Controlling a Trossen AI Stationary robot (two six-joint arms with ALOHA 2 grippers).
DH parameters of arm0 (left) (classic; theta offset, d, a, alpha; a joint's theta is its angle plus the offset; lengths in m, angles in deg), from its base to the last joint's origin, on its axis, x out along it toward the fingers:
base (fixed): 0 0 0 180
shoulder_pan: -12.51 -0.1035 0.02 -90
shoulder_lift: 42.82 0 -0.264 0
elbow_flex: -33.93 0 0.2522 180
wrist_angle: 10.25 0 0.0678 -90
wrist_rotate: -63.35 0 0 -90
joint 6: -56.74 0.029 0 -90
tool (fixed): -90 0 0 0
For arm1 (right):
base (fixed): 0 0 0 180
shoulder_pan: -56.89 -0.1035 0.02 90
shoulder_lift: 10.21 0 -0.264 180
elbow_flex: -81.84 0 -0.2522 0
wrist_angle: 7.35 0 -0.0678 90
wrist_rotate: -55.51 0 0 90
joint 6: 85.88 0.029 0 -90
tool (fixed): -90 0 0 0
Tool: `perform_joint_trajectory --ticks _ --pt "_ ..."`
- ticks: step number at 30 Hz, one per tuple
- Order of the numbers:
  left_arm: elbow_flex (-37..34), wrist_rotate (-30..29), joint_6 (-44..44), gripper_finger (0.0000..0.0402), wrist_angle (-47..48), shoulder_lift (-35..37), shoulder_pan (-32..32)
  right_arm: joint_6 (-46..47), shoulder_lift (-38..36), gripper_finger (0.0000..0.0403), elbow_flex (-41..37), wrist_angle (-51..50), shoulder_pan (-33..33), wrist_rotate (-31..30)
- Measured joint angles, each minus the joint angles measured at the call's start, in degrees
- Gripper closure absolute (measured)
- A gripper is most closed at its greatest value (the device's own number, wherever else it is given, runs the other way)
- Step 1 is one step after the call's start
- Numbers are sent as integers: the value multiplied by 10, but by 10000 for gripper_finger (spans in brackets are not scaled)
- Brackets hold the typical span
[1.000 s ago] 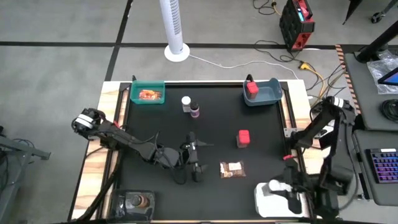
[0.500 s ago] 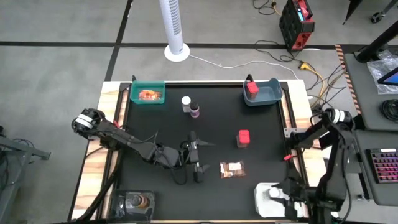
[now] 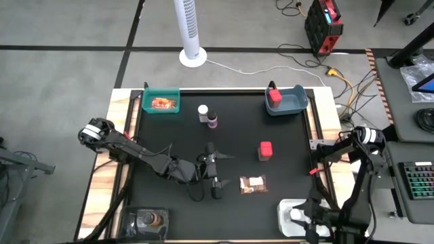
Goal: Sort spices by type
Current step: Put the bottom white seasoning bottle into the white bin, then put the red seasoning can into the dark blue bin
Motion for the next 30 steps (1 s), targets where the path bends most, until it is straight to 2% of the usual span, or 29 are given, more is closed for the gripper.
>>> perform_joint_trajectory --ticks 5,11,19,24,27,30 --pt "0 0 0 116 1 0 0 0 -1 131 0 0 0 1" --pt "-1 0 0 116 5 0 0 0 -7 113 2 -2 0 5" --pt "-1 0 0 116 18 0 0 1 -37 128 3 -13 0 6" --pt "-1 0 0 116 41 0 1 -2 -68 144 3 -42 18 -24" --pt "-1 -2 -5 116 78 6 3 -29 -92 152 3 -57 49 -47" --pt "15 -6 -29 116 163 16 3 -74 -118 160 3 -61 95 -48"
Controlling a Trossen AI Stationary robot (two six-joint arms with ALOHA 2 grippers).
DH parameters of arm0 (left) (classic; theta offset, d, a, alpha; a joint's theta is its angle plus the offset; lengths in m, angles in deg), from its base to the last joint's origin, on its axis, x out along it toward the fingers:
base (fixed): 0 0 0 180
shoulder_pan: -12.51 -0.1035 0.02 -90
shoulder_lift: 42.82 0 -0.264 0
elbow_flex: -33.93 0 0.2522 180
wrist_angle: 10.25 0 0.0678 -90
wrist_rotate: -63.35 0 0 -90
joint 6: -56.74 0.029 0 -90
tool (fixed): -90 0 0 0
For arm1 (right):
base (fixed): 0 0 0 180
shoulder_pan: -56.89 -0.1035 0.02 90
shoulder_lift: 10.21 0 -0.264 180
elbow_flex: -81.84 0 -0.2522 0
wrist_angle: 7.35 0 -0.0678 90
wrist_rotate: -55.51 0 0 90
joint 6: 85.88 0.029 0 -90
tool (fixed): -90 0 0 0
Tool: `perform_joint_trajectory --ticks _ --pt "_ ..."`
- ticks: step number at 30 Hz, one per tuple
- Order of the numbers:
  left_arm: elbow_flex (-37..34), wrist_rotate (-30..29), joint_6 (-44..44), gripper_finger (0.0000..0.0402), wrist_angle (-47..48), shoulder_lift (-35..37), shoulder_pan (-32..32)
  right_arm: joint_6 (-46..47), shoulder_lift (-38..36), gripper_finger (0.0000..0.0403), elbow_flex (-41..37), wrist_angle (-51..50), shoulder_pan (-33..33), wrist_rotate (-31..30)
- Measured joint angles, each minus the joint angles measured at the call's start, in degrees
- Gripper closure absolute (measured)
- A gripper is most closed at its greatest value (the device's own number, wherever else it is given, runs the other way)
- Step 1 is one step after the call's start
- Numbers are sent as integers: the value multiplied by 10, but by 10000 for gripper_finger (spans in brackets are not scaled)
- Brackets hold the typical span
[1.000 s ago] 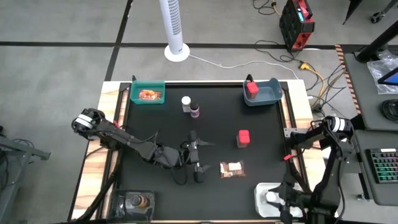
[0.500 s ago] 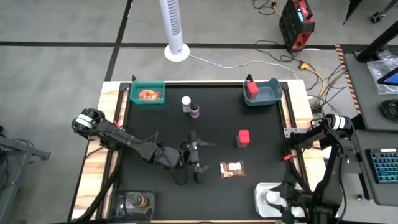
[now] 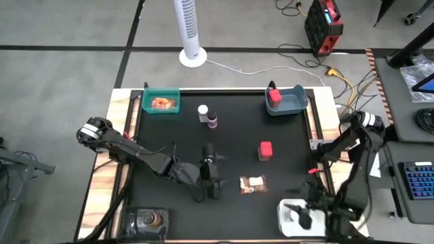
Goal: Sort spices by type
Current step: Put the red seasoning can into the dark blue bin
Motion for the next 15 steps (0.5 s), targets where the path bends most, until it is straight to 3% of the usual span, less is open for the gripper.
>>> perform_joint_trajectory --ticks 7,15 --pt "35 -1 1 116 213 20 -1 -106 -60 179 0 -1 164 1" --pt "-66 -12 58 116 189 81 -36 -229 -116 196 0 -1 365 42"
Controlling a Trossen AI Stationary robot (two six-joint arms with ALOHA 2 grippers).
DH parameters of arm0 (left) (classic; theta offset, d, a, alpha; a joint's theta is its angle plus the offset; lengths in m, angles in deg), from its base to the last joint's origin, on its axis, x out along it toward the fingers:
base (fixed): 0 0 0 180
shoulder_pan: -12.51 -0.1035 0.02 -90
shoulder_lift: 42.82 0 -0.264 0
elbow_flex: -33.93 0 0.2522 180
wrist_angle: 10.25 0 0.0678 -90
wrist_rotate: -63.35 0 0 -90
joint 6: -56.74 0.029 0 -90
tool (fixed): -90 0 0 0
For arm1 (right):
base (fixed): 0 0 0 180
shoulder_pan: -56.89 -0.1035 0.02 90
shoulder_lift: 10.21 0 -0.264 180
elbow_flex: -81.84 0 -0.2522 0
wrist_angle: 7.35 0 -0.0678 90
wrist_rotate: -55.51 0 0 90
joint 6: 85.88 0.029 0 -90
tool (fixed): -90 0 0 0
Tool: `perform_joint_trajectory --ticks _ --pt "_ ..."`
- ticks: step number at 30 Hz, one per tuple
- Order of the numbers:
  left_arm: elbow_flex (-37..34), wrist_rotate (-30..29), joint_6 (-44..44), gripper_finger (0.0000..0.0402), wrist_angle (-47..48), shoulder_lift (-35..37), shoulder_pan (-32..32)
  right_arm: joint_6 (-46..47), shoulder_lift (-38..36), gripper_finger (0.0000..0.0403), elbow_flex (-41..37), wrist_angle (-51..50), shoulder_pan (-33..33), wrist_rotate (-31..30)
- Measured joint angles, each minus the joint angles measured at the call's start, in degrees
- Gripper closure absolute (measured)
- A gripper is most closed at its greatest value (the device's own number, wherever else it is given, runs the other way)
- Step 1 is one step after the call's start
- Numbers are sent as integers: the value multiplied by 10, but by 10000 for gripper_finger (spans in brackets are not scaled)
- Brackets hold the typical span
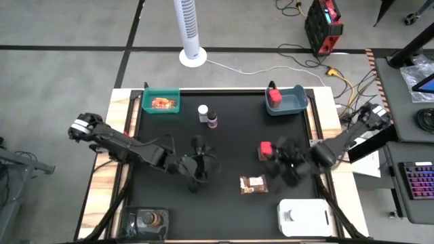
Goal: Sort spices by type
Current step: Put the red seasoning can into the dark blue bin
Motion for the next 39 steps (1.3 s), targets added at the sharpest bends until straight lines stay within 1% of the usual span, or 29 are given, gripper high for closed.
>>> perform_joint_trajectory --ticks 4,7,10,13,15,17,20,23,26,30,33,35,39 --pt "-74 1 -5 116 -69 57 -13 -49 -14 203 0 0 79 46" --pt "-126 2 -6 116 -133 103 -10 -73 -16 207 0 0 118 80" --pt "-159 2 -21 116 -170 145 -8 -85 -11 211 0 0 140 115" --pt "-173 1 -41 116 -174 182 -7 -97 -9 210 0 0 151 128" --pt "-181 -2 -46 116 -174 204 -7 -76 -8 204 0 -1 164 159" --pt "-185 -3 -44 116 -173 221 -7 -55 -7 192 0 -4 175 201" --pt "-187 -4 -20 116 -171 245 -8 -41 0 163 0 -8 183 238" --pt "-186 -4 15 116 -169 259 -8 3 9 124 -1 -36 193 243" --pt "-181 -4 48 116 -169 269 -8 49 16 85 -4 -70 208 261" --pt "-180 -14 88 116 -168 280 -9 80 32 40 -9 -67 219 269" --pt "-180 -33 110 116 -166 286 -10 85 49 25 -9 -55 229 270" --pt "-181 -46 117 116 -159 288 -11 90 63 23 -9 -55 234 271" --pt "-181 -55 123 116 -143 288 -14 97 96 22 -9 -48 239 273"
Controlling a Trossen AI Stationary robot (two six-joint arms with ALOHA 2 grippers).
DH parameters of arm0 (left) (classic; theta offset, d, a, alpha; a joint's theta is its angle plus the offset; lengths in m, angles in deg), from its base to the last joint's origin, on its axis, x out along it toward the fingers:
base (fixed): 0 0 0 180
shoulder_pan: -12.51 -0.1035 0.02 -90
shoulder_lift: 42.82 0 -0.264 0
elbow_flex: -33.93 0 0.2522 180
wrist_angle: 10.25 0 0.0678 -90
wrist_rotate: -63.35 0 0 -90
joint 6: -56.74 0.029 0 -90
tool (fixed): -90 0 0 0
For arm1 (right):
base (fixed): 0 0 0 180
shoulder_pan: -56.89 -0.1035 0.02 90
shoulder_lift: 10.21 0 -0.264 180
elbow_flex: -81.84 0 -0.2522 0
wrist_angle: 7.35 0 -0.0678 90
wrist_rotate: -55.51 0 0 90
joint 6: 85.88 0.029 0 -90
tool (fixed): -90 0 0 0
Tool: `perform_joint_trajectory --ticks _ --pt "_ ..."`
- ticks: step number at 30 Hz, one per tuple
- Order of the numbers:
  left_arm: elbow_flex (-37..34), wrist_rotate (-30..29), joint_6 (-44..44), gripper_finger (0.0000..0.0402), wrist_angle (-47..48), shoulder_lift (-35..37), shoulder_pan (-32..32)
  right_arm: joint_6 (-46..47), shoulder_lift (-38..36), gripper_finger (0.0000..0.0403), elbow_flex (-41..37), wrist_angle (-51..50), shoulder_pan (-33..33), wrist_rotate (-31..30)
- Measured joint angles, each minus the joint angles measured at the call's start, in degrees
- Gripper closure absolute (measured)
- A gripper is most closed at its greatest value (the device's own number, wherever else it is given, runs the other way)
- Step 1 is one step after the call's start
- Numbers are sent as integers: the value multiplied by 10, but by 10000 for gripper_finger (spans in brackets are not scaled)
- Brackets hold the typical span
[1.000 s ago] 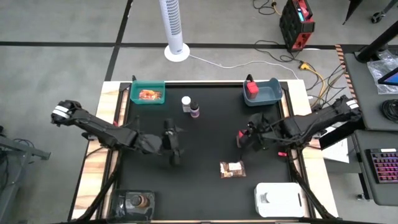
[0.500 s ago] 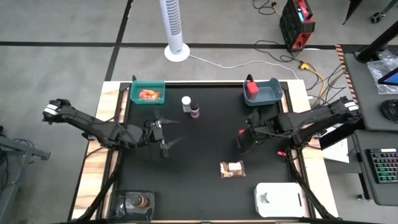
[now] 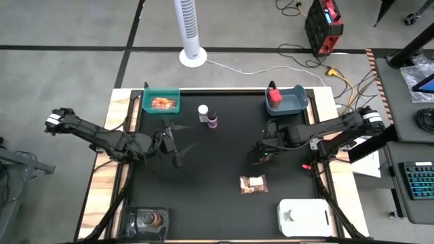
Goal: Sort spices by type
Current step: Put the red seasoning can into the dark blue bin
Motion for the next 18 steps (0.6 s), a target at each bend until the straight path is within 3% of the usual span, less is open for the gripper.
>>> perform_joint_trajectory --ticks 12,18 --pt "0 -7 3 116 16 0 -2 6 87 22 0 8 8 28" --pt "-1 -8 -2 116 15 0 -2 -2 94 44 -1 16 19 38"
